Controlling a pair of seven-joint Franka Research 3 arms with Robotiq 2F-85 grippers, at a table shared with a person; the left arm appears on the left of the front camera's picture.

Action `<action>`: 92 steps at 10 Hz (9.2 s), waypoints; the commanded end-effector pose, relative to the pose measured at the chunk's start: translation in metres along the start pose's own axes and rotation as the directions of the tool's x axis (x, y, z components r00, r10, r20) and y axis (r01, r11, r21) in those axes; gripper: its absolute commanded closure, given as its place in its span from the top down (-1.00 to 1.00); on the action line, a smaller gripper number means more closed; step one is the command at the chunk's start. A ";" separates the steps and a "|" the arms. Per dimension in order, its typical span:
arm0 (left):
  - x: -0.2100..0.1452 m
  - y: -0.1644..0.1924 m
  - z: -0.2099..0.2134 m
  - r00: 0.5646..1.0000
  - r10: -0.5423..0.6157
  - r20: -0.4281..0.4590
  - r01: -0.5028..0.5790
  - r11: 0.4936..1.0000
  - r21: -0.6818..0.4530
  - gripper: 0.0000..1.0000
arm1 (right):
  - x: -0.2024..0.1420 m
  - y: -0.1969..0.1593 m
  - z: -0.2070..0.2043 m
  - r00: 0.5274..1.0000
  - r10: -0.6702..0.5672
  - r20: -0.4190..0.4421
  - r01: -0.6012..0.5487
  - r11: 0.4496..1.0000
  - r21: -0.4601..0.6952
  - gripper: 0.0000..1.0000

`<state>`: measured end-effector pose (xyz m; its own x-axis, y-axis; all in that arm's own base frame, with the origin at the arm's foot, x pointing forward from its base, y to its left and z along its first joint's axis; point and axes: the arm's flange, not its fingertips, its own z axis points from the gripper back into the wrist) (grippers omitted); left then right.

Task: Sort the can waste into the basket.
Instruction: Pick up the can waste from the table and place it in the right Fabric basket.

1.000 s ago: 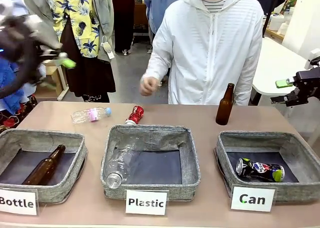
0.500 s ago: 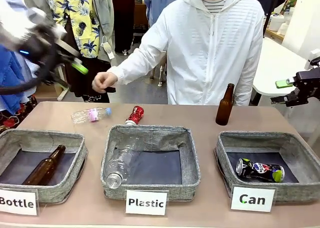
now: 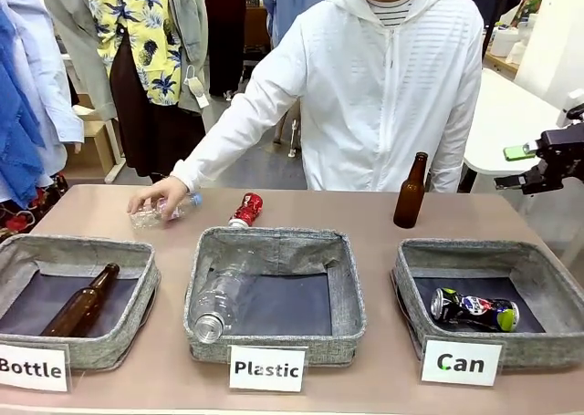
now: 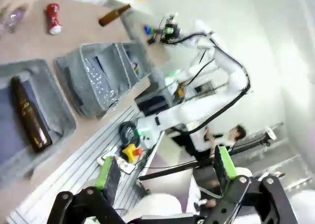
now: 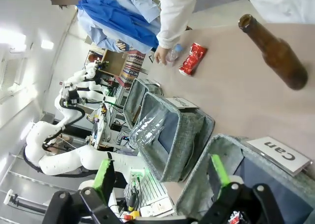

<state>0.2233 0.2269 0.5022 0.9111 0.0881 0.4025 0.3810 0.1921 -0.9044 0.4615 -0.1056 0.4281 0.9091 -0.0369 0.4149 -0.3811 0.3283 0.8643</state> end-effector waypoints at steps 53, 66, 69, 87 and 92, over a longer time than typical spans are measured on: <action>0.190 0.061 -0.259 0.970 0.231 0.078 -0.210 0.628 0.749 1.00 | 0.001 0.002 0.002 1.000 0.022 -0.005 -0.022 1.000 0.009 1.00; 0.031 -0.021 0.022 0.915 0.241 0.322 -0.361 0.845 0.394 1.00 | 0.001 0.002 0.002 1.000 0.022 -0.005 -0.022 1.000 0.009 1.00; -0.005 -0.003 0.028 0.897 0.249 0.365 -0.378 0.860 0.343 1.00 | 0.001 0.002 0.002 1.000 0.022 -0.005 -0.022 1.000 0.009 1.00; 0.246 0.006 -0.500 0.959 0.251 0.135 -0.200 0.257 0.945 1.00 | 0.001 0.002 0.002 1.000 0.022 -0.005 -0.022 1.000 0.009 1.00; 0.226 0.071 -0.589 0.966 0.244 0.087 -0.127 0.152 0.980 1.00 | 0.001 0.002 0.002 1.000 0.022 -0.005 -0.022 1.000 0.009 1.00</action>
<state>0.5367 -0.3165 0.4375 0.9621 0.2139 0.1693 -0.2049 0.9763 -0.0690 0.4616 -0.1047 0.4285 0.9091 -0.0339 0.4152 -0.3826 0.3263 0.8644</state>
